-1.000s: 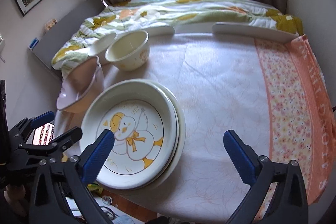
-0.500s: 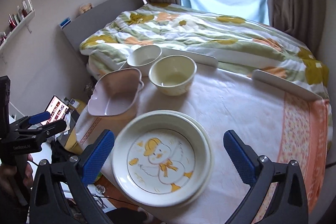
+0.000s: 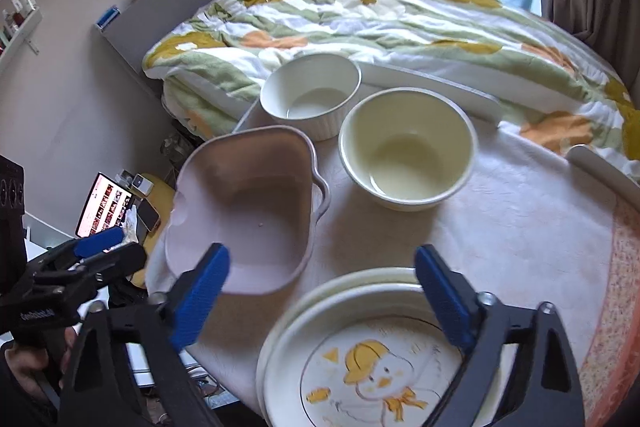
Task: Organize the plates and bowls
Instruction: 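Reach both tools to the pink square bowl and grip its rim, then lift the pink square bowl and carry it onto the orange runner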
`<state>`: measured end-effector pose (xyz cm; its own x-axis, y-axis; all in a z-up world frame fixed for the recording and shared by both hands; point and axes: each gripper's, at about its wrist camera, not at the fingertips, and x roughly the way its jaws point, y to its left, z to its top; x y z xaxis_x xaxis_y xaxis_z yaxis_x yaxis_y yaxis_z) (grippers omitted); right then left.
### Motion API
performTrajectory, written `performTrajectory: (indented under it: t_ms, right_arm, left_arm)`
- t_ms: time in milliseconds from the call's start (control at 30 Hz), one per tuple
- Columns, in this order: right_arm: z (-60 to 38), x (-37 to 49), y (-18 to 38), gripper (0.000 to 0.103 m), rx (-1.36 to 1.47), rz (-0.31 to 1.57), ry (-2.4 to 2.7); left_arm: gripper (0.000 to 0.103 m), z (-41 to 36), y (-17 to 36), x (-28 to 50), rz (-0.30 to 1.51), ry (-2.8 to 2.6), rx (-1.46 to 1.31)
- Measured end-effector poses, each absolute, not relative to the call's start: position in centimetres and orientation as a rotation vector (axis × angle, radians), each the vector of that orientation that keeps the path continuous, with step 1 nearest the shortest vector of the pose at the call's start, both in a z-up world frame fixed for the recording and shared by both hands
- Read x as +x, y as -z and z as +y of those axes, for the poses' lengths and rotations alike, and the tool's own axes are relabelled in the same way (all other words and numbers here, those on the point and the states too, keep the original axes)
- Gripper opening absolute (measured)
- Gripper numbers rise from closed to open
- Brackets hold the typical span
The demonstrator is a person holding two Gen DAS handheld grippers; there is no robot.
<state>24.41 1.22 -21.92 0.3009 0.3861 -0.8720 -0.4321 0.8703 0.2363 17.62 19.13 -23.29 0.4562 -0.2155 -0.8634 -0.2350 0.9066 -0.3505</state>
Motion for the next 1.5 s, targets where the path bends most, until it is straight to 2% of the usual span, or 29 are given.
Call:
performTrajectory:
  t_ms: [33,100,167,233,300,433,467,733,1033,1500]
  right_arm:
    - [1.6,24.7,22.5,0.066,-0.045,1.157,-0.540]
    - [2.2,25.1,23.5,0.059,-0.040,1.179,-0.536]
    - [2.8,25.5,24.6,0.052,-0.031,1.201,-0.532]
    - [3.1,25.8,25.3,0.045,-0.023,1.218,-0.530]
    - [3.3,26.0,25.8,0.035,-0.015,1.227,-0.527]
    - [3.6,26.3,26.1,0.014,-0.008,1.235,-0.525]
    - [3.6,26.4,26.1,0.013,-0.005,1.237,-0.529]
    - [3.4,25.9,25.0,0.010,0.002,1.205,-0.525]
    - [0.3,24.3,21.7,0.010,0.037,1.139,-0.502]
    - [-12.5,19.4,17.2,0.010,0.112,1.047,-0.333]
  left_arm:
    - [0.060,19.4,24.1,18.1,1.123,-0.006,-0.459]
    - [0.046,20.1,25.3,19.0,1.147,-0.001,-0.464]
    - [0.036,20.7,26.1,19.7,1.162,0.012,-0.478]
    - [0.031,21.2,26.7,20.4,1.181,0.024,-0.478]
    - [0.019,21.4,26.9,20.8,1.191,0.028,-0.465]
    - [0.010,21.5,26.9,21.5,1.196,0.046,-0.434]
    - [0.010,21.5,26.8,21.6,1.196,0.049,-0.427]
    - [0.009,20.8,25.0,21.6,1.165,0.055,-0.365]
    - [0.009,17.7,20.7,21.2,1.088,0.097,-0.289]
    - [0.009,2.9,16.7,19.3,1.046,0.257,-0.183]
